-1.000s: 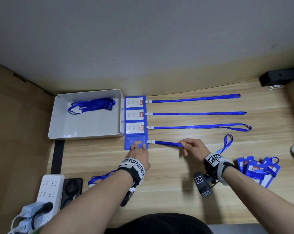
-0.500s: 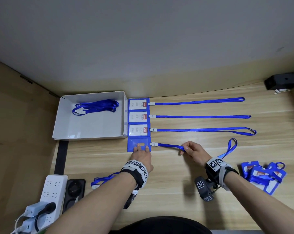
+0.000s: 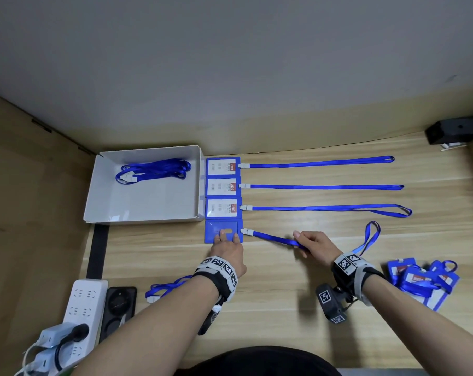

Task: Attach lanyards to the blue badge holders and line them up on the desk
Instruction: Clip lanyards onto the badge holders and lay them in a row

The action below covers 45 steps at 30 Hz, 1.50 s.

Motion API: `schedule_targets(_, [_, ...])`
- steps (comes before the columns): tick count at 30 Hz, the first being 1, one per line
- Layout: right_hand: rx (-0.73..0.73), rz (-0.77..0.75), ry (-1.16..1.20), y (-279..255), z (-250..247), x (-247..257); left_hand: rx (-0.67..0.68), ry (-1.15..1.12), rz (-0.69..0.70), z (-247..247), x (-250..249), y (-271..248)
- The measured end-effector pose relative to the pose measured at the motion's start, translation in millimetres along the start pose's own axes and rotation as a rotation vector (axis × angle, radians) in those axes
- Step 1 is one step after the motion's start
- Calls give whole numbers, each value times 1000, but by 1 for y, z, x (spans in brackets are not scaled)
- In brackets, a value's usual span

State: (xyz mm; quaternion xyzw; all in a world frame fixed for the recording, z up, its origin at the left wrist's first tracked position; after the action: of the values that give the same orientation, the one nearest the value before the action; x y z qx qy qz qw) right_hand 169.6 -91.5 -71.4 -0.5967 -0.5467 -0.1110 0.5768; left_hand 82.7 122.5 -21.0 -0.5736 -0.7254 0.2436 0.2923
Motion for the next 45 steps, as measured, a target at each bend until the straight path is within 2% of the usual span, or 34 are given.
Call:
schedule_targets(6, [18, 38, 38, -1, -15, 4, 2, -25, -12, 1, 1, 2])
schedule_targets(13, [-142, 8, 68, 21, -53, -1, 18, -61, -49, 10, 0, 10])
schedule_targets(21, [-358, 52, -185, 27, -89, -26, 9, -61, -66, 19, 0, 17])
schedule_targets(31, [-465, 97, -272, 21, -93, -32, -20, -101, -76, 21, 2, 16])
schedule_targets(37, [-479, 100, -396, 17, -89, -28, -62, -130, -63, 17, 5, 17])
schedule_targets(40, [-488, 99, -402, 17, -89, -28, -136, -221, -67, 10, 9, 16])
schedule_targets(45, [-466, 99, -423, 19, -89, -27, -401, -477, -145, -1, 26, 12])
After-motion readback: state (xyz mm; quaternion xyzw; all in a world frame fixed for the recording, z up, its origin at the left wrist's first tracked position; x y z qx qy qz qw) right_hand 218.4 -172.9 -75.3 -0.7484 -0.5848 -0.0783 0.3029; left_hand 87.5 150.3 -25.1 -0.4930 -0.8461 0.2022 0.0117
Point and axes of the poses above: each hand's wrist, its own y-axis towards the middle knuckle, its own z-axis out of the palm, x = y × z, the point moved 5 cm from there along y, towards the middle knuckle, and after that the axes turned 13 degrees about -x, right-handed, at the moved point
